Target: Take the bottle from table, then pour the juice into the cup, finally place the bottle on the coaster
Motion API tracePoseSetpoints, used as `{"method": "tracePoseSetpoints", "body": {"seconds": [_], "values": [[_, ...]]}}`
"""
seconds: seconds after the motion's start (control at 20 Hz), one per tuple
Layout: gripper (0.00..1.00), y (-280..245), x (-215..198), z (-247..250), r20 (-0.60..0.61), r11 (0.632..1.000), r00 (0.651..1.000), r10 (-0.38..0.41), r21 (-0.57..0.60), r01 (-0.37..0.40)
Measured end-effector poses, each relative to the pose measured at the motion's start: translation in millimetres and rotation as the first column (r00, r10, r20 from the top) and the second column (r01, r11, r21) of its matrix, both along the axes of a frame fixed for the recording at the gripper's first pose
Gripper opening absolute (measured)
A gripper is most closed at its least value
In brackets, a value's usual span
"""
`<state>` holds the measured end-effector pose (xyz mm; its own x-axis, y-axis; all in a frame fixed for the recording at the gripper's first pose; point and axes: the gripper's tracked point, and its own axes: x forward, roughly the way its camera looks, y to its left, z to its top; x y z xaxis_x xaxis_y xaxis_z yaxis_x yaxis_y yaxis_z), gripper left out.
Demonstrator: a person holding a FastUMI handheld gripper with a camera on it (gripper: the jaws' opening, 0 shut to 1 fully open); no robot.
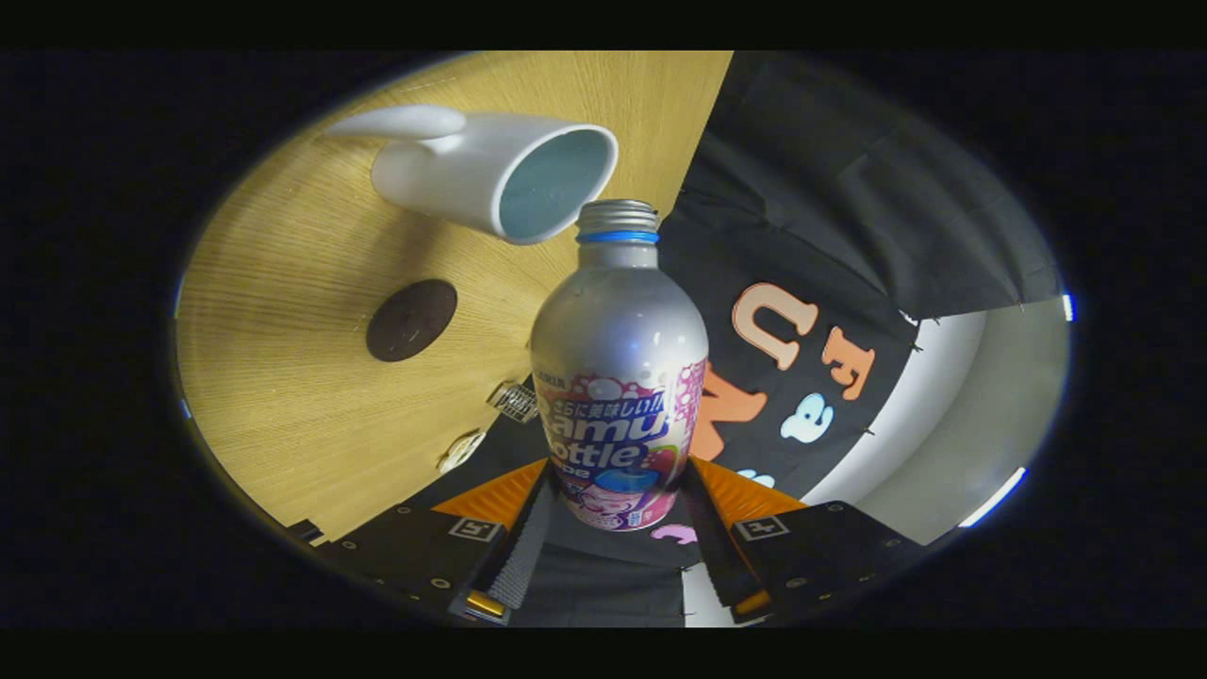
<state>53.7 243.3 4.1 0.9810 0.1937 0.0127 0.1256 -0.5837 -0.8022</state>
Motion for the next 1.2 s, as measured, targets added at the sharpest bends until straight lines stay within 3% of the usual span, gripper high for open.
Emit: {"method": "tracePoseSetpoints", "body": {"seconds": [0.4,0.55,0.75,0.85,0.9,1.05,1.2], "values": [[0.74,-2,1,-1,-0.012,1.000,1.000,-0.013,0.021,0.013],[0.74,-15,5,-15,-0.097,0.982,0.994,-0.058,0.175,0.074],[0.74,-28,5,-28,-0.186,0.894,0.980,-0.075,0.422,0.149],[0.75,-31,12,-28,-0.256,0.800,0.965,-0.062,0.565,0.201],[0.75,-31,16,-34,-0.317,0.727,0.947,-0.044,0.640,0.248],[0.75,-23,22,-51,-0.431,0.477,0.902,0.036,0.800,0.363],[0.75,-19,37,-73,-0.520,0.163,0.839,0.159,0.852,0.497]]}}
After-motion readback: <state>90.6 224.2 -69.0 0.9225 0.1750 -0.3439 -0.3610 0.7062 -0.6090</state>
